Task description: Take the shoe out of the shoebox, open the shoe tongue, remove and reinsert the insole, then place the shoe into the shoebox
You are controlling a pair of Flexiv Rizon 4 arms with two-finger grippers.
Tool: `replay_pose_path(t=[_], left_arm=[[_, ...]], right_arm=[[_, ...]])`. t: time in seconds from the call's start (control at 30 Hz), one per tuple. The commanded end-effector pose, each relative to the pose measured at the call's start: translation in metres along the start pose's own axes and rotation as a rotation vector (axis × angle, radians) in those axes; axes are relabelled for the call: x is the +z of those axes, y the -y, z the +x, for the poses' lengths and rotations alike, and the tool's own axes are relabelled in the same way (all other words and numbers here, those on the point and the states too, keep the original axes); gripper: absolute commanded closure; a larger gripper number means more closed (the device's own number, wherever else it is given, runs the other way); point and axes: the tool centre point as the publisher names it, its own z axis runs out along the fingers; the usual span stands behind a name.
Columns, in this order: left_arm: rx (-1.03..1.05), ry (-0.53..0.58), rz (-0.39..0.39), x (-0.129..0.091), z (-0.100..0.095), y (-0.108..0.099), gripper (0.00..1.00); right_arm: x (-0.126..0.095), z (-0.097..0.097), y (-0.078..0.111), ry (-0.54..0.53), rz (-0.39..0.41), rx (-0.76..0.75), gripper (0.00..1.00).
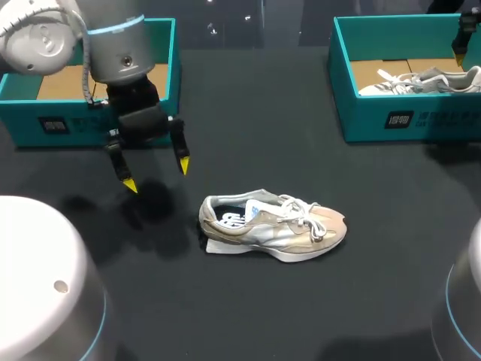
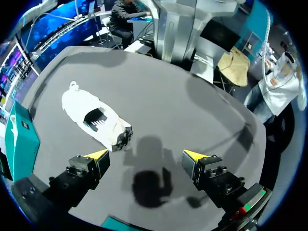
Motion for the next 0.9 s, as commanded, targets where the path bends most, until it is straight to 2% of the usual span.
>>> replay_pose_path(t=[0.03, 0.23, 0.67, 0.7, 0.77, 0.83, 0.9], left_arm=[[-0.308, 0.267, 0.192, -0.004, 0.018, -0.015, 0.0], [-0.564, 0.333, 0.363, 0.006, 0.031, -0.023, 0.0], [-0.564, 0.333, 0.363, 0.006, 0.031, -0.023, 0.0], [-0.579, 0.393, 0.341, 0.012, 0.03, -0.027, 0.0], [-0.69, 0.389, 0.443, 0.017, 0.032, -0.029, 0.0], [-0.74, 0.44, 0.515, 0.021, 0.033, -0.03, 0.0], [-0.773, 0.446, 0.571, 0.027, 0.034, -0.031, 0.0]], right_arm=[[0.0, 0.0, 0.0, 0.001, 0.0, 0.001, 0.0], [0.0, 0.0, 0.0, 0.001, 0.0, 0.001, 0.0], [0.0, 0.0, 0.0, 0.001, 0.0, 0.001, 0.0], [0.0, 0.0, 0.0, 0.001, 0.0, 0.001, 0.0], [0.0, 0.0, 0.0, 0.001, 0.0, 0.001, 0.0], [0.0, 0.0, 0.0, 0.001, 0.0, 0.001, 0.0], [0.0, 0.0, 0.0, 0.001, 0.0, 0.001, 0.0]])
